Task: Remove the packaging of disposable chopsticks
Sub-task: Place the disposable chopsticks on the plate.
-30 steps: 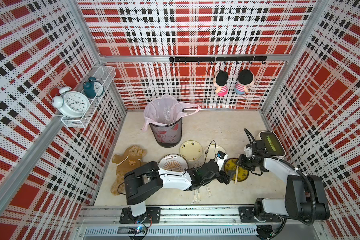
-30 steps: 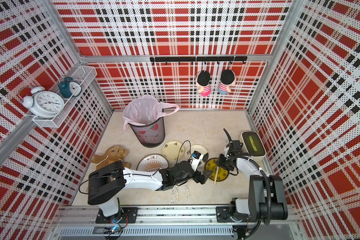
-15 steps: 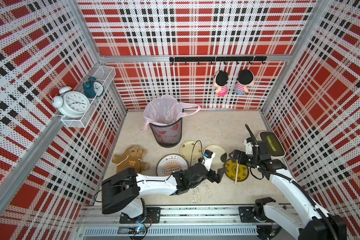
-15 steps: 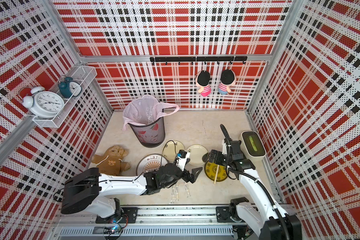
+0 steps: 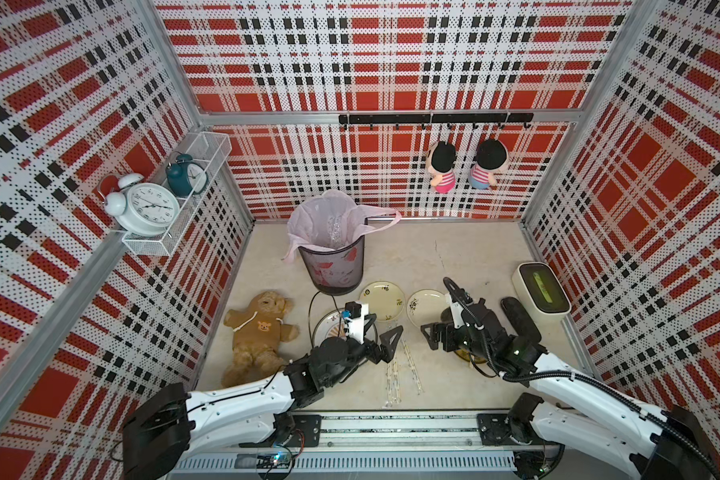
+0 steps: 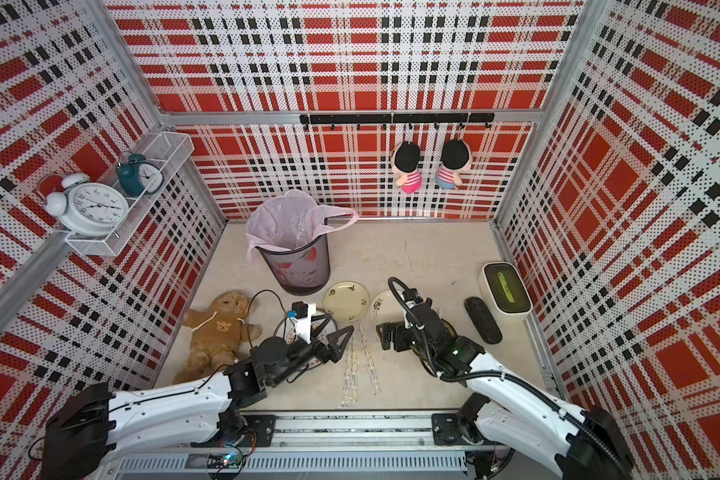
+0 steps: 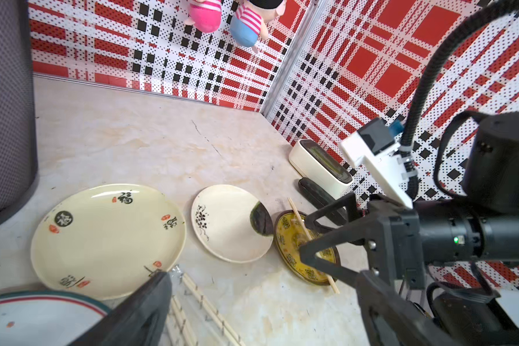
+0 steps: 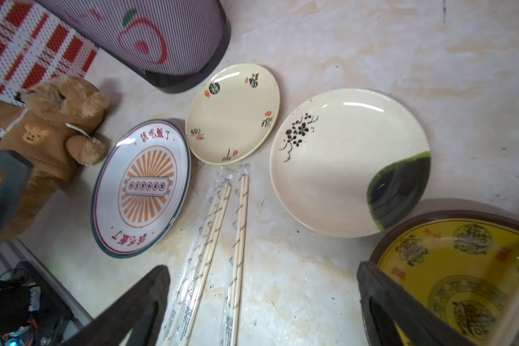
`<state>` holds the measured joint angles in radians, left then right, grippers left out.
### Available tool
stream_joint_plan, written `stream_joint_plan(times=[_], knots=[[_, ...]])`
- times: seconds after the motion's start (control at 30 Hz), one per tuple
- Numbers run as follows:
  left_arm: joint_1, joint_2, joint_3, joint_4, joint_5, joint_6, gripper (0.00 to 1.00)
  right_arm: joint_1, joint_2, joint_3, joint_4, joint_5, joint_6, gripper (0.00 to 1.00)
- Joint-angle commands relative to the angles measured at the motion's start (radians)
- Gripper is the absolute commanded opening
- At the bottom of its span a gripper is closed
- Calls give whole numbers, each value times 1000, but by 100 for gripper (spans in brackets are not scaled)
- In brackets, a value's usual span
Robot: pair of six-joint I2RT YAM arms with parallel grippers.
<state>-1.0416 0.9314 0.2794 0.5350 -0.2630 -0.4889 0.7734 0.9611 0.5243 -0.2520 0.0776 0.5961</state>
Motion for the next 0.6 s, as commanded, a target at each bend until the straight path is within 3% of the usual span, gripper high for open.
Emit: stream_joint_plan(times=[0.0, 0.13, 0.27, 0.57], knots=[[12, -52, -38, -6, 14, -25, 98, 66, 50, -23, 139, 81, 7, 100], [14, -48, -79, 52, 75, -30, 98, 117, 128, -53, 222, 65, -7, 100], [20, -16, -98, 56, 58, -48, 98, 182, 216, -53, 264, 76, -26, 97], [20, -11, -129, 102, 5, -67, 98, 275, 418, -7, 271, 122, -31, 62]])
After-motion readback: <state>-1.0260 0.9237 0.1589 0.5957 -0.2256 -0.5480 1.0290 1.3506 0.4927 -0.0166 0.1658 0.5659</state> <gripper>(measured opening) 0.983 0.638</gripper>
